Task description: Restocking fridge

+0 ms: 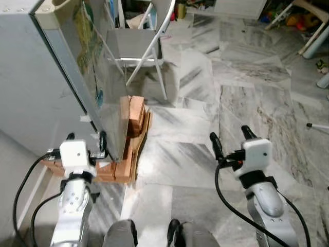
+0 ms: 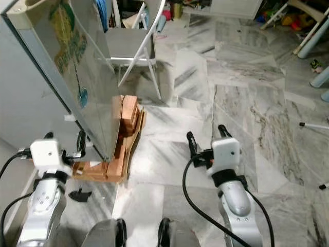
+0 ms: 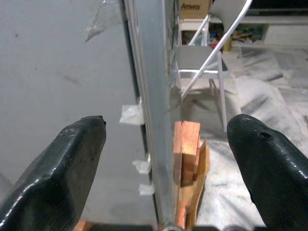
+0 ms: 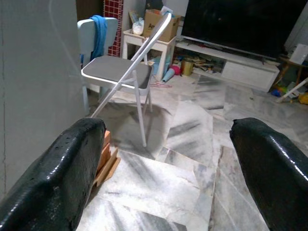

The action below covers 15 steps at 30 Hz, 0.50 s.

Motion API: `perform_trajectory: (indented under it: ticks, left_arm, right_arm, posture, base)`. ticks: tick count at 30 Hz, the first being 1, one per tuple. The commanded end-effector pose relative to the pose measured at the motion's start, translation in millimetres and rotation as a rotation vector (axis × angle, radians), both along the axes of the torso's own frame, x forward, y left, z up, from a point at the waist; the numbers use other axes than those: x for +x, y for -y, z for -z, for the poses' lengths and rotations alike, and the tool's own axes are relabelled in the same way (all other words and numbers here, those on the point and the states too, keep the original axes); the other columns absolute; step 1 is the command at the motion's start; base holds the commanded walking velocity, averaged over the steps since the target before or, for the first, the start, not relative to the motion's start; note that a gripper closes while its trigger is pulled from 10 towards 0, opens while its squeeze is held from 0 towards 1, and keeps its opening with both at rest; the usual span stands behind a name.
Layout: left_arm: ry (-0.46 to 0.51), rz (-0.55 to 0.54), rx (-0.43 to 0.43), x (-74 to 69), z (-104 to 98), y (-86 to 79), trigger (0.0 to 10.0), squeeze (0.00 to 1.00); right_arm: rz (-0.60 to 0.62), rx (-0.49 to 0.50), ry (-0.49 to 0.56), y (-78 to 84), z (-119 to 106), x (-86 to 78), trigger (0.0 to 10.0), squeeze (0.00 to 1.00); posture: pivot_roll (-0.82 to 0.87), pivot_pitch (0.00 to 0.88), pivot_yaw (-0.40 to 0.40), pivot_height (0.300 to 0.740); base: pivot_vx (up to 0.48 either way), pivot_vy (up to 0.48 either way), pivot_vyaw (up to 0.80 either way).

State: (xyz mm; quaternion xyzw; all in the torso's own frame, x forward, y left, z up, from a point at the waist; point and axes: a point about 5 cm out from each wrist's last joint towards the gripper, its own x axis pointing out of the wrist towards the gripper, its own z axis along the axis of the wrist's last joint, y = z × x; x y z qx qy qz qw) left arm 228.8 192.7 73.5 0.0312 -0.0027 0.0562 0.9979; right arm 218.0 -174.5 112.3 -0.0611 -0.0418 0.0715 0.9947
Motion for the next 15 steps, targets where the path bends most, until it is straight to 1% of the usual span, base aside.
perform_trajectory:
  ticks: [1, 3, 8, 15]
  left_arm:
    - [0.007, 0.013, 0.004, -1.3, -4.6, -0.5, 10.0, 0.0]
    - [0.0, 0.012, 0.004, -2.3, -5.1, -1.4, 10.0, 0.0]
    - [-0.008, 0.026, 0.005, 1.9, -10.4, 0.3, 10.0, 0.0]
    - [-0.007, 0.025, 0.003, 4.4, -12.3, 0.0, 10.0, 0.0]
  right_arm:
    - [0.016, -0.001, 0.005, 2.9, -3.7, -3.3, 10.0, 0.0]
    - [0.015, -0.001, 0.001, 2.3, -3.4, -3.8, 10.0, 0.0]
    - [0.012, 0.0, 0.0, 1.8, -5.1, 0.5, 10.0, 0.0]
    - [0.007, 0.008, -0.003, 1.6, -3.9, 1.8, 10.0, 0.0]
  posture:
    - [0.0, 0.143, -0.027, 0.74]
    - [0.0, 0.142, -0.026, 0.74]
    - [0.0, 0.14, -0.02, 0.74]
    - [0.0, 0.134, -0.023, 0.74]
  base:
    - [0.24, 0.0, 0.0]
    - [0.24, 0.0, 0.0]
    - [0.244, 0.0, 0.0]
    - [0.283, 0.0, 0.0]
